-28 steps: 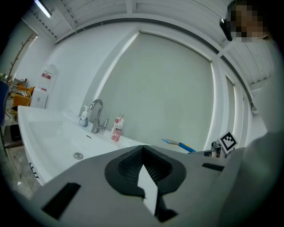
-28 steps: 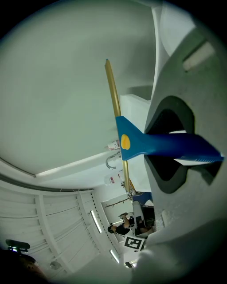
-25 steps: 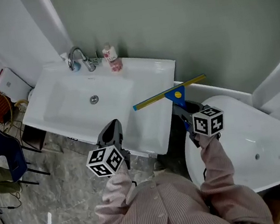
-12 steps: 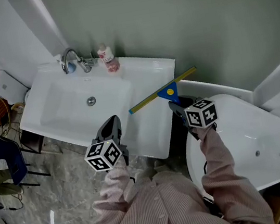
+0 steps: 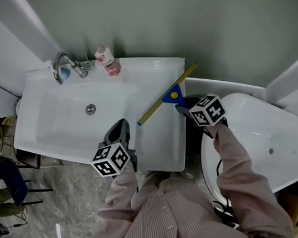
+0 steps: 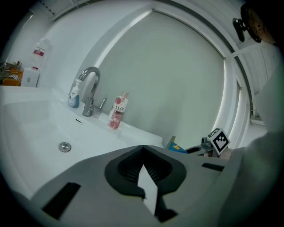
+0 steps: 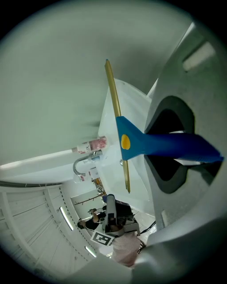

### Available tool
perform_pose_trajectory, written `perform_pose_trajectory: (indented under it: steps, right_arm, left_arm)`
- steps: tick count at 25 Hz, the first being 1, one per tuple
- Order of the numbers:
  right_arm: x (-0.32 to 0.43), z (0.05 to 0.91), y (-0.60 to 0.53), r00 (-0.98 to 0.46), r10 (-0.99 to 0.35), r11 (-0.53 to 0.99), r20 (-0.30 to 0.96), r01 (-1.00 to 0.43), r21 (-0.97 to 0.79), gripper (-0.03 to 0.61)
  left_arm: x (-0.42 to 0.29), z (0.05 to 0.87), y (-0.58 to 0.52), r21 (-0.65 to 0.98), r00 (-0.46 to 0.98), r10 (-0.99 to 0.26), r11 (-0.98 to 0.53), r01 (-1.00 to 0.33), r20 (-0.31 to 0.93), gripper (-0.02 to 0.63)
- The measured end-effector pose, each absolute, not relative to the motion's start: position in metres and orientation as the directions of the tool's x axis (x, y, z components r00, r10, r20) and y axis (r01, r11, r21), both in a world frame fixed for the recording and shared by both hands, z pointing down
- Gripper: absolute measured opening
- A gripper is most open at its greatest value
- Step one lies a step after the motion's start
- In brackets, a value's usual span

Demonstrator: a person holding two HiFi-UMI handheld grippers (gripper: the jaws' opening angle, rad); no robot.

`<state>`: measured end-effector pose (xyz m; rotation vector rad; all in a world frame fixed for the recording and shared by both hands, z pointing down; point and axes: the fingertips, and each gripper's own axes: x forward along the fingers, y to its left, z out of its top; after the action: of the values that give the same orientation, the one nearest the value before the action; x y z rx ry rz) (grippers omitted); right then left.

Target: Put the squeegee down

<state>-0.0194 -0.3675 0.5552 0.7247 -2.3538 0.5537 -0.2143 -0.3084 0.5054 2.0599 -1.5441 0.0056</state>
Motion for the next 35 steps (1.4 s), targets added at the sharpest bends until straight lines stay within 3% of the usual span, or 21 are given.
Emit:
perform_pose_trajectory:
  steps: [21,35]
  right_arm:
    - [-0.053,0.608,-0.389,-0.48,-0.118,0.881,0.869,-0.455,-0.132,0.127]
    - [-0.047,0.625,-0.388,-0.367,-0.062,0.868,0.928,-0.48,-0.132,0.127]
  left_arm:
    - [-0.194,0.564,-0.358,0.501,0.466,-0.775,-0.227,-0.835,0.426,0.002]
    - [-0.185,0.575,-0.36,0.517,0.501,-0.741,-0.243,-0.821,0.447,0.002]
